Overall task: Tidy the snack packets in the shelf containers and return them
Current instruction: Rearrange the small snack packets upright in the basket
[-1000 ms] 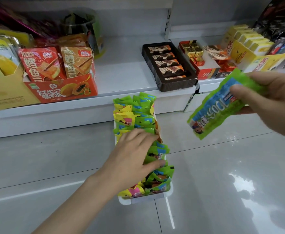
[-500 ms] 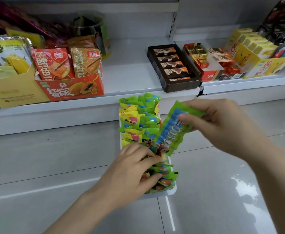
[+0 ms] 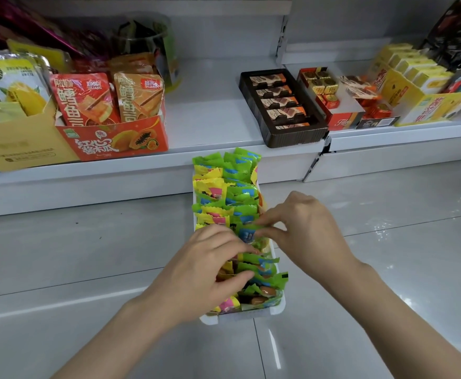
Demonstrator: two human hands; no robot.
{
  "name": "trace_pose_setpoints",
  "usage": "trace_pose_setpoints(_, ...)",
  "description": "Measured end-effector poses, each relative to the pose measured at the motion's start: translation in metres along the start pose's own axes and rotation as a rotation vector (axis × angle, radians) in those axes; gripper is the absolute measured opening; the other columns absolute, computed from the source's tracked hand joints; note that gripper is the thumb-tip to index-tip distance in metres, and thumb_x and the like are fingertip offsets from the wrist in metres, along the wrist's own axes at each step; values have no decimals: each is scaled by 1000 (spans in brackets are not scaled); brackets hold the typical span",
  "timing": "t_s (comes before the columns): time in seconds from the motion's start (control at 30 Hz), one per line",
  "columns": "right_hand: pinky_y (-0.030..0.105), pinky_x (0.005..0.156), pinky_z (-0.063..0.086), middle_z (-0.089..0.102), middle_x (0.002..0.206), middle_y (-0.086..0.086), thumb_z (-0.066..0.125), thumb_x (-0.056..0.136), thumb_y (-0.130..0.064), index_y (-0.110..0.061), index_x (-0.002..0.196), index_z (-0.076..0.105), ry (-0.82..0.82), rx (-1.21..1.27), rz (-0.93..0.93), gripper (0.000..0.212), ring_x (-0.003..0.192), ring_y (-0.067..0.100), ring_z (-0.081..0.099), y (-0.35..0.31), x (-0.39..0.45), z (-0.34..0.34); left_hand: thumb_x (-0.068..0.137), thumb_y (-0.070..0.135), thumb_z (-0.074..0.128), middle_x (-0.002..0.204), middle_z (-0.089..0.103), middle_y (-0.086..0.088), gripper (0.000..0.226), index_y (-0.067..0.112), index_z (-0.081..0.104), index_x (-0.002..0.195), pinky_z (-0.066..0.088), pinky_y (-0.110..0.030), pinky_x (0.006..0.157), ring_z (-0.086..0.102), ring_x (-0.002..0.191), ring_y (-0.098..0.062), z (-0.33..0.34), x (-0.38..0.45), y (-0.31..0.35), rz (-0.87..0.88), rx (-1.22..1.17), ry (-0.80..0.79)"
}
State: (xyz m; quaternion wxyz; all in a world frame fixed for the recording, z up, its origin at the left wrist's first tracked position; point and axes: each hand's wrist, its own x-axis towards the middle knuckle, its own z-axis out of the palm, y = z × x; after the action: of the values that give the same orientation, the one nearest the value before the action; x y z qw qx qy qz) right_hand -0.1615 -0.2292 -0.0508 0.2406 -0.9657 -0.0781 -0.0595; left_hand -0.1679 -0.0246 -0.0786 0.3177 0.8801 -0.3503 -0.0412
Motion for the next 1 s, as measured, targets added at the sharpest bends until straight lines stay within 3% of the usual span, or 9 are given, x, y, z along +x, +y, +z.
trace_pose_setpoints(0.13,30,88,37,63,99,3,58,96,-38,-48,116,69,-259,-224,-45,25,98,22,55,-6,1,10,91,42,62,120,59,3,33,18,72,111,44,-33,100,50,117,-15,3,0,-4,17,24,2)
trace_pose_setpoints(0.23,27,84,39,73,102,-3,57,98,-33,-42,115,71,-357,-204,-76,24,93,16,60,-3,8,-2,92,44,60,127,56,1,34,19,72,112,41,-32,106,46,127,-17,2,0,-6,12,3,-9)
trace_pose_setpoints(0.33,8,65,38,72,76,-21,72,89,-27,-32,96,80,-177,61,16,12,64,1,56,7,17,-22,92,47,57,120,64,10,36,22,71,114,37,-28,110,46,129,-11,0,2,-8,39,9,-29)
trace_pose_setpoints(0.4,11,62,36,61,70,-25,77,85,-28,-32,91,80,-23,80,21,8,60,0,53,15,24,-29,92,50,56,119,65,14,37,24,70,115,36,-27,110,44,130,-8,0,3,-8,37,3,-29)
trace_pose_setpoints(0.5,25,73,41,57,93,-9,80,82,-31,-29,97,80,-72,44,9,15,70,1,46,17,31,-20,91,52,55,121,64,17,39,26,69,116,34,-25,111,41,132,-4,1,2,-9,30,-5,-30)
trace_pose_setpoints(0.67,29,89,39,49,108,-3,82,77,-38,-29,101,79,-185,-89,2,25,105,18,49,5,33,6,90,48,59,120,64,16,37,25,70,116,32,-20,110,40,131,-3,1,2,-11,30,-24,-23)
trace_pose_setpoints(0.77,29,90,37,50,111,-3,80,78,-42,-28,100,77,-180,-157,42,26,109,20,47,2,35,13,90,48,59,119,65,18,36,26,70,117,31,-16,109,39,131,0,2,2,-12,30,-37,-14)
trace_pose_setpoints(0.9,33,93,37,54,115,-4,76,82,-39,-24,94,76,-197,-225,49,19,112,21,46,-4,28,18,90,49,59,119,64,19,37,27,70,117,38,-25,108,40,130,0,2,1,-14,34,-39,-6)
trace_pose_setpoints(1.0,31,94,41,65,113,-1,76,85,-24,-12,81,69,-128,45,6,15,109,19,57,3,22,3,90,49,59,119,64,20,37,27,70,118,38,-24,108,40,130,1,2,1,-15,39,-42,2)
